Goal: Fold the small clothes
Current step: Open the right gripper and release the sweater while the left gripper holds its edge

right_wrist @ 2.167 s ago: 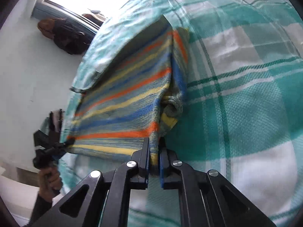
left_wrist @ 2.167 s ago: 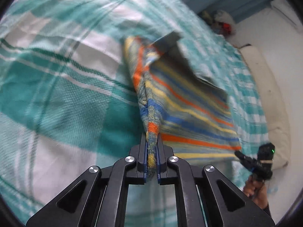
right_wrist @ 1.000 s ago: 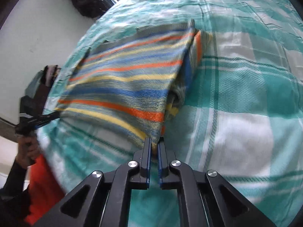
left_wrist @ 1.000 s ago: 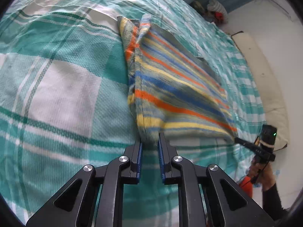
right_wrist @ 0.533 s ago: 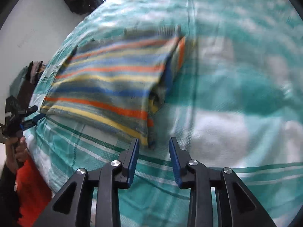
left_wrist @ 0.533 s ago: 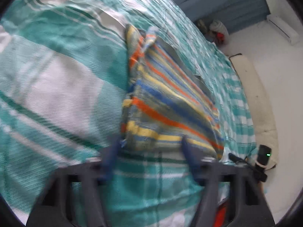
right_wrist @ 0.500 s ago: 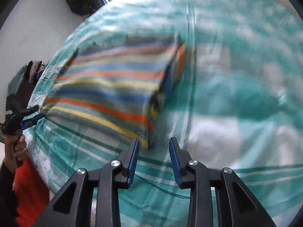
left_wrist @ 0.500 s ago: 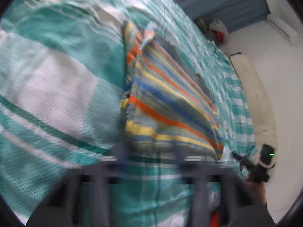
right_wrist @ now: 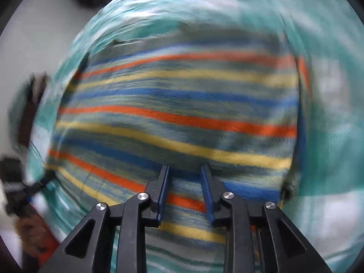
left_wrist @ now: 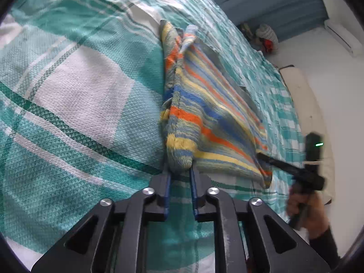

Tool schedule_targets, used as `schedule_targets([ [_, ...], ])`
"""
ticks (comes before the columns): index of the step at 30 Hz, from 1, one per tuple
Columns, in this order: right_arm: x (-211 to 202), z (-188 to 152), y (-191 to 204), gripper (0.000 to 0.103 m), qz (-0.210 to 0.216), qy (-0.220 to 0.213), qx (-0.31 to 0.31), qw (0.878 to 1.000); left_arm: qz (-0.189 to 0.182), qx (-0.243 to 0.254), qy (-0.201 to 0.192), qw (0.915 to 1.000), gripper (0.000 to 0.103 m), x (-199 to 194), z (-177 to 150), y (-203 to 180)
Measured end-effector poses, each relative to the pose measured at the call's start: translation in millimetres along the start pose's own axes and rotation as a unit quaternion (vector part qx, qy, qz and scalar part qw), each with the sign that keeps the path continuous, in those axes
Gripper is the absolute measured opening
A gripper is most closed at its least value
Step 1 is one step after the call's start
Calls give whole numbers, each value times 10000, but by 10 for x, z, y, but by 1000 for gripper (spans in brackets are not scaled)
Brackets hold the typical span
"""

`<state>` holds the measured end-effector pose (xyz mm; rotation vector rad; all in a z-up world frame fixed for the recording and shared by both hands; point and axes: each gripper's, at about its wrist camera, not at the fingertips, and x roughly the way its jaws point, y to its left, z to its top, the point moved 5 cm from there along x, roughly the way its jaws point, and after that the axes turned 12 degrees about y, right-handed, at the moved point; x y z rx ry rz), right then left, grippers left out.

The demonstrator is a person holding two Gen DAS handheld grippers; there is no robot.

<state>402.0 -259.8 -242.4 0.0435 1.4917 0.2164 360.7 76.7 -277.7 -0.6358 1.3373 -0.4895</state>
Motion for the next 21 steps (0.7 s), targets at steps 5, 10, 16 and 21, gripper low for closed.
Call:
schedule_targets([
  [5, -370, 427, 990, 29, 291, -328, -935, 9947, -374, -79, -226, 9990, 45, 16, 16, -10],
  [10, 239, 1100, 1674, 29, 282, -46, -1109, 9934, -334, -168, -314, 9988, 8, 82, 68, 52],
  [16, 632, 1566, 2168, 29, 188, -208, -1437, 9892, -380, -18, -356, 9986, 8, 49, -13, 99],
  [21, 364, 1597, 2396, 30, 184, -325, -1705, 9846, -448, -42, -312, 9985, 8, 88, 54, 71],
])
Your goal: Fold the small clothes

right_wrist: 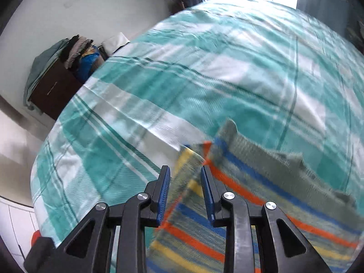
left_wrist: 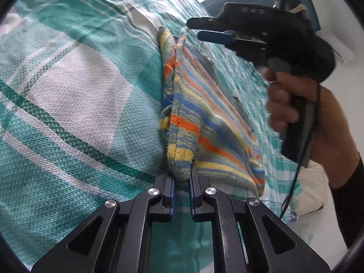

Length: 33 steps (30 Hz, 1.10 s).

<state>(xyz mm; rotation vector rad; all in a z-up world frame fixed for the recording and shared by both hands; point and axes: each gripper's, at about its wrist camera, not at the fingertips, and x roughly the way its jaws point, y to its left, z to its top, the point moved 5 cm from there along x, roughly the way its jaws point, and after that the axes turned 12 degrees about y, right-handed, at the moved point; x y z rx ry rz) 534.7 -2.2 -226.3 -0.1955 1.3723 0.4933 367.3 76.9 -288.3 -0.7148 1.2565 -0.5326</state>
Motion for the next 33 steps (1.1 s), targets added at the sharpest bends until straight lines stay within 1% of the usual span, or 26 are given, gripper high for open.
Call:
schedule_targets([
  [2, 0, -34, 25, 33, -81, 202, -43, 9998, -12, -19, 20, 10000, 8, 20, 29, 8],
  [3, 9, -55, 38, 45, -42, 232, -37, 9997, -12, -24, 25, 10000, 8, 25, 33, 11],
  [4, 32, -85, 44, 62, -92, 337, 8, 9994, -9, -21, 27, 10000, 8, 27, 37, 10],
  [5, 48, -104, 56, 66, -121, 365, 58, 9992, 0, -17, 28, 10000, 8, 27, 47, 23],
  [11, 187, -147, 36, 66, -267, 587, 324, 9974, 192, 87, 43, 9998, 8, 46, 32, -25],
  [15, 219, -150, 24, 66, -331, 658, 396, 9965, 273, 121, 51, 9995, 8, 53, 33, -53],
  [18, 229, -124, 60, 67, -457, 687, 375, 9959, 353, 162, 56, 9992, 8, 68, 30, -92],
  [21, 294, -74, 134, 74, -697, 760, 301, 9942, 441, 201, 59, 9988, 8, 126, 9, -159],
  [24, 511, -43, 229, 74, -1007, 993, 202, 9897, 517, 245, 55, 9983, 8, 189, -6, -192],
  [26, 647, -39, 282, 73, -1285, 1024, 56, 9864, 590, 308, 45, 9978, 8, 237, -23, -239],
  [27, 673, -38, 287, 65, -1459, 949, 10, 9847, 623, 339, 37, 9975, 8, 255, -31, -259],
  [28, 667, -37, 276, 44, -1586, 851, 28, 9837, 655, 371, 30, 9972, 8, 270, -39, -277],
  [29, 628, -36, 228, 29, -1731, 736, 134, 9821, 675, 393, 22, 9969, 8, 277, -46, -298],
  [30, 592, -40, 188, 9, -1751, 681, 227, 9819, 692, 412, 11, 9968, 8, 278, -52, -323],
  [32, 448, -57, 67, 9, -1349, 523, 496, 9882, 738, 464, -17, 9962, 7, 262, -68, -397],
  [33, 348, -70, 0, 9, -1228, 429, 588, 9898, 798, 552, -80, 9952, 7, 223, -82, -483],
])
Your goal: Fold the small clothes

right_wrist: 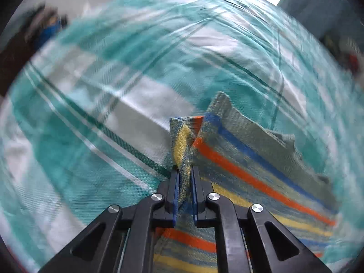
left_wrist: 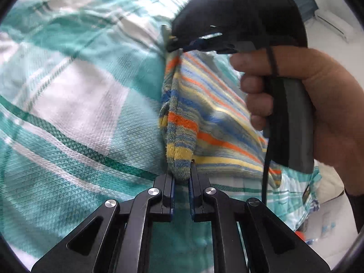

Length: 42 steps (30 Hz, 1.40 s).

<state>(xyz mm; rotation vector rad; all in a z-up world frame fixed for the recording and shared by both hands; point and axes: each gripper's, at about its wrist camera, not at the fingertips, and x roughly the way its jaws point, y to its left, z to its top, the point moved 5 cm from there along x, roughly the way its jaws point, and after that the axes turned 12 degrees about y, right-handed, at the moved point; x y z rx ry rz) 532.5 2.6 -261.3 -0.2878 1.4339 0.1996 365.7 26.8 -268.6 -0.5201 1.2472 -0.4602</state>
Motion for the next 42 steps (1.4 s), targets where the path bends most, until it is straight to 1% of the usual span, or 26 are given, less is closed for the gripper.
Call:
schedule_targets([
  [3, -345, -86, -372, 9, 549, -373, 246, 9975, 185, 467, -287, 9983, 6, -185, -25, -390],
  [5, -557, -211, -666, 9, 814, -657, 385, 9938, 132, 795, -395, 9960, 5, -229, -44, -737],
  [6, -627, -266, -810, 9, 851, -744, 436, 9926, 92, 924, -387, 9949, 2, -212, -50, -888],
  [8, -767, -383, -1198, 9, 881, -953, 648, 9894, -74, 1213, -279, 9922, 1, -97, -80, -1247],
  [11, -785, -538, -1777, 9, 1060, -983, 1034, 9841, -80, 1594, -89, 9871, 1, 187, -119, -1678],
  [14, -723, -662, -2178, 9, 1363, -987, 1370, 9762, -122, 1600, 115, 9870, 1, 446, -74, -1826],
  [16, -685, -714, -2268, 9, 1499, -995, 1436, 9732, -26, 1575, 210, 9873, 1, 563, -106, -1834],
  [19, -648, -630, -2121, 9, 1751, -974, 1365, 9702, 29, 1375, 298, 9901, 1, 604, -106, -1724],
  [22, -671, -433, -1709, 9, 2086, -960, 1148, 9665, 46, 1033, 166, 9945, 2, 429, -92, -1480],
  [23, -692, -319, -1498, 9, 2282, -972, 1073, 9628, 22, 887, 99, 9960, 4, 311, -106, -1353],
  [24, -707, -200, -1275, 15, 2643, -982, 1039, 9538, 9, 772, 49, 9970, 12, 222, -113, -1241],
  [25, -684, -110, -1093, 34, 3000, -893, 1032, 9441, 49, 630, -9, 9980, 18, 119, -115, -1101],
  [26, -629, -5, -853, 58, 3539, -587, 944, 9287, 106, 456, -61, 9989, 36, 16, -137, -933],
  [27, -598, 48, -686, 96, 3907, -336, 839, 9161, 165, 304, -115, 9993, 49, -62, -145, -750],
  [28, -619, 73, -602, 94, 4101, -322, 781, 9081, 217, 133, -200, 9995, 50, -152, -175, -573],
  [29, -689, 78, -557, 93, 4173, -387, 657, 9056, 228, 38, -235, 9995, 50, -197, -194, -458],
  [31, -839, 10, -622, 93, 4067, -544, 427, 9109, 182, -180, -279, 9993, 50, -265, -231, -242],
  [33, -984, -193, -878, 93, 3886, -818, 415, 9168, 59, -311, -328, 9990, 50, -326, -215, -93],
  [34, -1017, -332, -1029, 93, 3751, -963, 498, 9206, -23, -378, -354, 9987, 50, -339, -196, -30],
  [35, -986, -496, -1196, 93, 3447, -1049, 639, 9306, -112, -476, -384, 9981, 50, -359, -169, 34],
  [36, -929, -635, -1295, 90, 3143, -1069, 747, 9403, -192, -568, -419, 9973, 50, -363, -152, 65],
  [37, -847, -748, -1345, 80, 2943, -1043, 821, 9465, -278, -673, -467, 9962, 50, -404, -110, 113],
  [38, -710, -884, -1314, 76, 2857, -912, 847, 9502, -352, -753, -512, 9952, 50, -430, -84, 119],
  [39, -519, -1031, -1183, 73, 2939, -663, 788, 9503, -400, -759, -539, 9948, 50, -448, -74, 103],
  [40, -374, -1135, -1050, 71, 3065, -452, 706, 9482, -421, -676, -553, 9953, 50, -477, -57, 56],
  [42, -78, -1439, -594, 67, 3404, 92, 293, 9398, -225, -295, -513, 9980, 51, -516, -54, -155],
])
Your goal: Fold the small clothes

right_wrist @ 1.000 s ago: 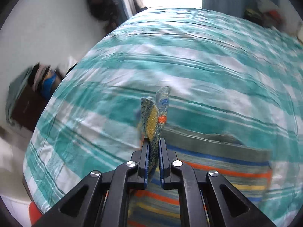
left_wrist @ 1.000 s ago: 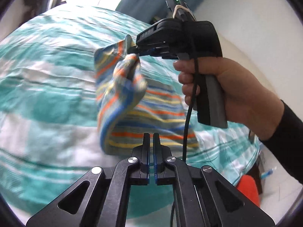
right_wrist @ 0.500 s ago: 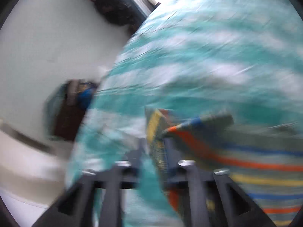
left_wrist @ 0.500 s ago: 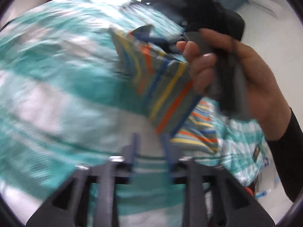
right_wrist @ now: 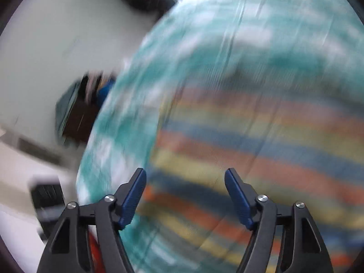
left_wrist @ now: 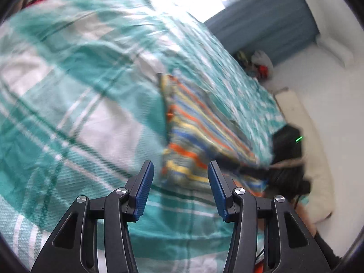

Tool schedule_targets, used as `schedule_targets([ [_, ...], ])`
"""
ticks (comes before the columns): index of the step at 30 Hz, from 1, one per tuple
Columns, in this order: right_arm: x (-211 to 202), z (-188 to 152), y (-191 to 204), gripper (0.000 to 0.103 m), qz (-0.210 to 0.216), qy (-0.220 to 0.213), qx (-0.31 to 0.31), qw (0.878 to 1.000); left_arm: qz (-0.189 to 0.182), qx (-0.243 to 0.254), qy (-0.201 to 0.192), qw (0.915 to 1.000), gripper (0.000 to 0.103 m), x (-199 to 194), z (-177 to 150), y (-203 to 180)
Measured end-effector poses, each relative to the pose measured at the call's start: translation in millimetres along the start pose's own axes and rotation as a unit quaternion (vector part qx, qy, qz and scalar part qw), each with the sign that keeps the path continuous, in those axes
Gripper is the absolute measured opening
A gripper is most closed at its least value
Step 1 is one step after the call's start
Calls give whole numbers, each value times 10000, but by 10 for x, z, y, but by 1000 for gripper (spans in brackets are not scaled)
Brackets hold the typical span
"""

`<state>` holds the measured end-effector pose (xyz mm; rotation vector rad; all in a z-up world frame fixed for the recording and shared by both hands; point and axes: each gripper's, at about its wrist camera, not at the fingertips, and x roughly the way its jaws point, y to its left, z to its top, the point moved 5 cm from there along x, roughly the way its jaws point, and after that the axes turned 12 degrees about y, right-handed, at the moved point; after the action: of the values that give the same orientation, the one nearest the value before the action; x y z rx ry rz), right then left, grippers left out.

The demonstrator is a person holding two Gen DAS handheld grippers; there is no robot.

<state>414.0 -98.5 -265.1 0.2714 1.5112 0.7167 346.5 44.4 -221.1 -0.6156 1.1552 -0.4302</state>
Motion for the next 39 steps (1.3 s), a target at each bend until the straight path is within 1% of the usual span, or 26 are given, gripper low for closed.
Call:
schedule_targets([
  [1, 85, -145, 80, 66, 89, 52, -142, 9998, 122, 246, 32, 9996, 53, 7, -25, -132],
  [3, -84, -324, 95, 65, 239, -241, -183, 9993, 319, 668, 93, 9972, 62, 42, -77, -347],
  [4, -254, -388, 13, 65, 320, -418, -64, 9986, 395, 961, 150, 9945, 63, 96, -116, -502],
  [6, -842, -501, -398, 65, 199, -1072, 389, 9933, 516, 1632, 340, 9846, 66, 297, -203, -860],
  [8, -1428, -604, -973, 66, -214, -1615, 911, 9824, 565, 2361, 602, 9682, 66, 607, -308, -1298],
  [9, -1615, -645, -1220, 66, -348, -1727, 1134, 9778, 541, 2705, 734, 9584, 66, 773, -372, -1524],
  [10, -1821, -689, -1528, 66, -481, -1826, 1434, 9715, 462, 3164, 906, 9431, 66, 1009, -467, -1822],
  [11, -1992, -735, -1824, 67, -541, -1866, 1705, 9660, 435, 3467, 1010, 9315, 66, 1185, -524, -2009],
  [12, -2069, -761, -2027, 67, -546, -1789, 1870, 9644, 445, 3760, 1110, 9189, 66, 1364, -612, -2195],
  [13, -2113, -780, -2218, 67, -560, -1675, 2023, 9633, 479, 4088, 1258, 9026, 66, 1611, -737, -2420],
  [15, -2120, -773, -2420, 67, -457, -1499, 2110, 9648, 499, 4425, 1485, 8830, 67, 1945, -886, -2644],
  [16, -2099, -748, -2473, 67, -398, -1418, 2123, 9660, 557, 4556, 1581, 8743, 67, 2103, -968, -2731],
  [17, -2057, -699, -2522, 67, -311, -1341, 2112, 9677, 693, 4619, 1645, 8688, 70, 2253, -1043, -2793],
  [18, -2027, -666, -2550, 67, -214, -1280, 2077, 9695, 825, 4618, 1691, 8668, 74, 2359, -1089, -2816],
  [20, -1930, -527, -2607, 67, -123, -1186, 1998, 9726, 1109, 4488, 1805, 8682, 75, 2577, -1139, -2784],
  [21, -1891, -466, -2616, 67, -147, -1156, 1973, 9734, 1250, 4417, 1825, 8694, 71, 2645, -1148, -2757],
  [22, -1838, -404, -2648, 67, -207, -1133, 1962, 9738, 1429, 4341, 1797, 8711, 64, 2703, -1135, -2712],
  [24, -1744, -239, -2761, 66, -274, -1090, 1980, 9737, 1664, 4213, 1662, 8759, 22, 2726, -1077, -2636],
  [25, -1728, -192, -2784, 50, -292, -1070, 1964, 9742, 1651, 4150, 1633, 8797, 16, 2704, -1043, -2614],
  [26, -1738, -156, -2827, 27, -472, -1063, 1919, 9745, 1580, 4063, 1668, 8844, 11, 2670, -998, -2587],
  [27, -1753, -126, -2817, 9, -616, -1057, 1889, 9743, 1414, 3947, 1717, 8915, 10, 2614, -946, -2563],
  [30, -1916, -33, -2548, 9, -818, -1215, 1543, 9771, 761, 3452, 1674, 9203, 10, 2219, -705, -2452],
  [31, -1971, -3, -2412, 9, -861, -1275, 1378, 9784, 403, 3204, 1565, 9334, 10, 1971, -581, -2380],
  [32, -2068, 21, -2193, 9, -872, -1361, 1131, 9804, 214, 3066, 1474, 9401, 10, 1793, -501, -2309],
  [36, -2137, 316, -1417, 9, -568, -1547, 484, 9851, -138, 2364, 1021, 9662, 10, 1077, -88, -1742],
  [39, -1818, 671, -794, 9, -404, -1429, 41, 9889, -159, 1683, 684, 9832, 10, 606, 138, -1134],
])
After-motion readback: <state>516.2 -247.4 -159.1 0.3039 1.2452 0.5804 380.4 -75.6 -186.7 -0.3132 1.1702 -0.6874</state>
